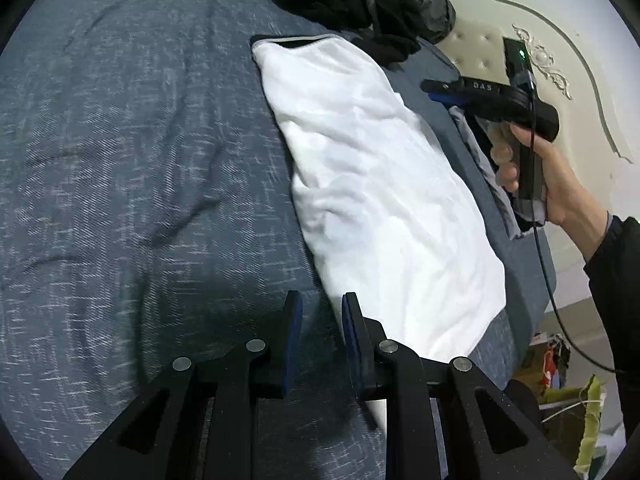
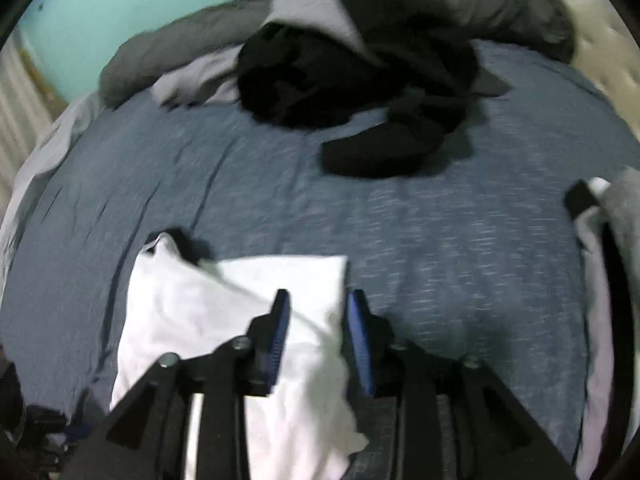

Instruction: Fold clothes

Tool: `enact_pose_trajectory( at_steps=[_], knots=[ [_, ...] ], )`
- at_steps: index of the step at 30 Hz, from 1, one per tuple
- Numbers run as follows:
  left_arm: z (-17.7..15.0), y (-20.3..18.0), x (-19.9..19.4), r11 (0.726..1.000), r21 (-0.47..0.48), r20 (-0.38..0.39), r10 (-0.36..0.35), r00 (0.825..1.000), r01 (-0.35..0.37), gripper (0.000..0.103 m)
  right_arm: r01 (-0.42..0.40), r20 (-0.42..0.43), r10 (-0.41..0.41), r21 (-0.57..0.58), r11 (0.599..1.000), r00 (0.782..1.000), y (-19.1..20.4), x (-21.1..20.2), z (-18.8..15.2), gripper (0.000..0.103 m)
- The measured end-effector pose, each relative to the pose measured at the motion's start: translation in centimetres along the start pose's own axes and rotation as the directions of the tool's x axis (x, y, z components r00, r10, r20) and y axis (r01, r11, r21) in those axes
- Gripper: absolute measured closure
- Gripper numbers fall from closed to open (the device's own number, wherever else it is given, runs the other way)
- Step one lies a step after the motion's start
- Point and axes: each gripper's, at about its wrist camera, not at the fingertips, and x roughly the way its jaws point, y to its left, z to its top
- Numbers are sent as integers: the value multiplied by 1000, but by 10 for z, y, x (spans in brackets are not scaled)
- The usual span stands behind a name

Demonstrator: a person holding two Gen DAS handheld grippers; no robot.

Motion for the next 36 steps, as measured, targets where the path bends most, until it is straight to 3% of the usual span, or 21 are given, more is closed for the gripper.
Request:
enact_pose_trajectory(
  at_steps=[3,7,11,13,16,24,28,30,33,34,36],
  knots=[
    [-3,-5,9,1000,0,-23,-19,1000,19,70,2,-44,-4,-61,998,999,12,14,-3,63],
    [-6,-11,15,999,15,-31,-36,999,37,69,18,-91,-25,-73,997,996,14,32,-9,63],
    [-7,-18,22,998,22,-41,-56,998,57,71,13,-102,-20,-69,998,995,11,38,-13,97],
    [-9,-20,26,998,27,-54,-61,997,62,71,19,-87,-25,-66,998,996,10,36,-14,101],
    [-10,-22,31,997,39,-67,-61,996,64,85,56,-52,-59,-50,997,997,5,29,-12,102],
    [-12,-24,34,997,45,-72,-52,996,55,91,153,-2,-153,-5,988,988,-12,27,-6,103],
    [-12,-24,36,998,40,-76,-50,996,53,91,75,-49,-72,52,996,996,-22,40,-5,102],
    [-12,-24,37,998,37,-76,-51,996,54,91,47,-24,-45,73,996,999,-26,33,-7,101],
    [-13,-25,37,998,38,-75,-50,996,53,91,-3,23,0,131,991,1000,-40,14,-15,67],
    [-13,-25,37,998,38,-75,-50,996,53,91,-9,31,5,144,989,1000,-44,8,-19,62],
    [-13,-26,37,998,38,-74,-48,996,51,91,-26,38,20,177,984,999,-52,-1,-27,62]
  ],
)
